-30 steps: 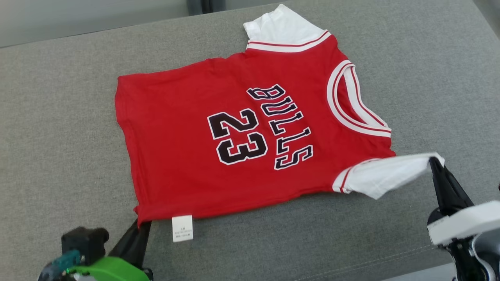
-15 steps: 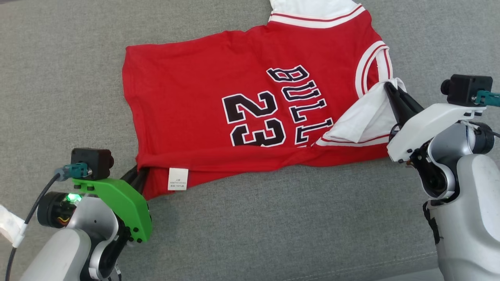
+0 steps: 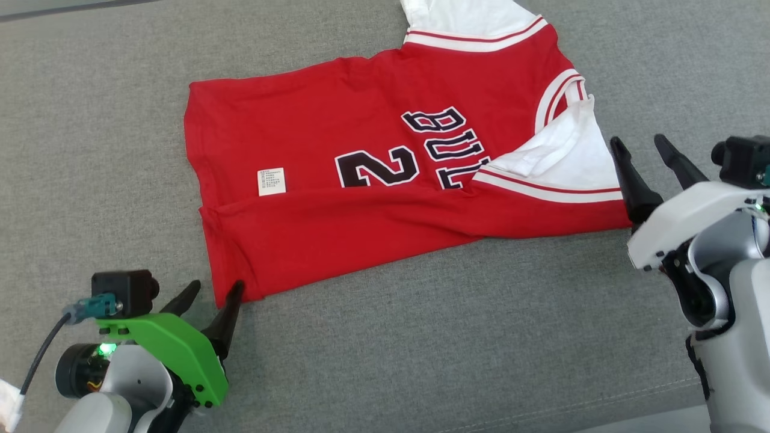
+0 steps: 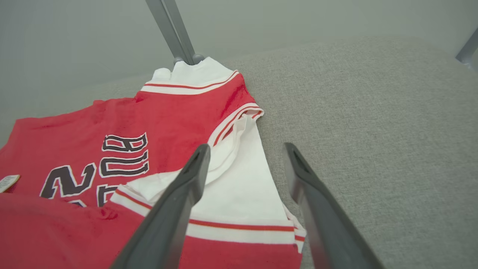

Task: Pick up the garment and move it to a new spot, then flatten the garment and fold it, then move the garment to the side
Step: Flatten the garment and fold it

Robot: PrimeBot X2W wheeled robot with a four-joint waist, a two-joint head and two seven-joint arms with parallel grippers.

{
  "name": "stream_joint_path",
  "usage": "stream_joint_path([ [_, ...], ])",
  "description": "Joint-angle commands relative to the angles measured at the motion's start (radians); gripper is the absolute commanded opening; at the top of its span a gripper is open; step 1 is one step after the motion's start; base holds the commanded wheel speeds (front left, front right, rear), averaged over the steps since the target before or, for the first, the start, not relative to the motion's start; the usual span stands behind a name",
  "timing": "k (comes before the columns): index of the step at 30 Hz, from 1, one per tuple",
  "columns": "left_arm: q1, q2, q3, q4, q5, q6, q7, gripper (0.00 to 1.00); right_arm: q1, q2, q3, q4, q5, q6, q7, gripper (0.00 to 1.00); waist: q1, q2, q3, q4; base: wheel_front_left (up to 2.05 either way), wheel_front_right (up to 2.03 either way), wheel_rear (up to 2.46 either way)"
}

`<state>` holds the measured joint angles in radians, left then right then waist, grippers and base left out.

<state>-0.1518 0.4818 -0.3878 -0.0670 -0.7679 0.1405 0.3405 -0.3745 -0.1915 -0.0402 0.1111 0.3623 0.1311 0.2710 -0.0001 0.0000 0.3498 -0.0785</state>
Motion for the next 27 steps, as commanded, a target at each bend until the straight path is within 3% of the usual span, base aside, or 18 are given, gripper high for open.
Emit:
stream_joint_path([
  [1, 0.022, -0.001, 0.013, -0.011, -0.019, 0.011, -0.012, 1.00, 0.035, -0.014, -0.001, -0.009, -0.007, -0.001, 0.010, 1.00, 0.0001, 0.0000, 0.009, -0.002, 0.00, 0.00, 0.00],
  [8, 0.019, -0.034, 0.005, -0.034, -0.028, 0.025, -0.018, 1.00, 0.100, -0.112, 0.029, 0.003, -0.089, -0.001, 0.097, 1.00, 0.0001, 0.0000, 0.059, 0.003, 0.00, 0.00, 0.00],
  [14, 0.008, -0.043, -0.039, -0.015, -0.024, 0.007, 0.017, 1.00, 0.089, -0.120, 0.092, 0.051, -0.056, 0.000, 0.201, 1.00, 0.0001, 0.0000, 0.078, 0.013, 0.00, 0.00, 0.00],
  [19, 0.007, -0.057, -0.063, -0.005, -0.028, -0.004, 0.021, 0.98, 0.089, -0.133, 0.111, 0.046, -0.016, 0.000, 0.222, 1.00, 0.0001, 0.0000, 0.076, 0.018, 0.00, 0.00, 0.00],
  [20, 0.004, -0.059, -0.069, -0.003, -0.024, -0.007, 0.019, 0.56, 0.089, -0.136, 0.114, 0.045, -0.012, 0.000, 0.222, 0.83, 0.0001, 0.0000, 0.073, 0.019, 0.00, 0.00, 0.00],
  [21, 0.001, -0.060, -0.073, -0.003, -0.018, -0.010, 0.018, 0.35, 0.088, -0.138, 0.115, 0.042, -0.009, 0.000, 0.222, 0.56, 0.0001, 0.0000, 0.071, 0.019, 0.00, 0.00, 0.00],
  [22, -0.002, -0.064, -0.073, -0.004, -0.016, -0.009, 0.012, 0.00, 0.086, -0.141, 0.114, 0.038, -0.004, 0.000, 0.219, 0.32, 0.0001, 0.0000, 0.069, 0.018, 0.00, 0.00, 0.00],
  [23, -0.002, -0.064, -0.073, -0.004, -0.016, -0.009, 0.011, 0.00, 0.085, -0.142, 0.112, 0.036, 0.001, 0.000, 0.219, 0.12, 0.0001, 0.0000, 0.065, 0.018, 0.00, 0.00, 0.00],
  [24, -0.003, -0.060, -0.073, -0.004, -0.014, -0.012, 0.010, 0.00, 0.084, -0.145, 0.111, 0.032, 0.008, 0.000, 0.219, 0.00, 0.0001, 0.0000, 0.062, 0.017, 0.00, 0.00, 0.00],
  [27, 0.000, -0.036, -0.058, -0.006, -0.012, -0.017, 0.003, 0.00, 0.088, -0.160, 0.108, 0.023, 0.039, -0.001, 0.223, 0.00, 0.0001, 0.0000, 0.050, 0.016, 0.00, 0.00, 0.00],
])
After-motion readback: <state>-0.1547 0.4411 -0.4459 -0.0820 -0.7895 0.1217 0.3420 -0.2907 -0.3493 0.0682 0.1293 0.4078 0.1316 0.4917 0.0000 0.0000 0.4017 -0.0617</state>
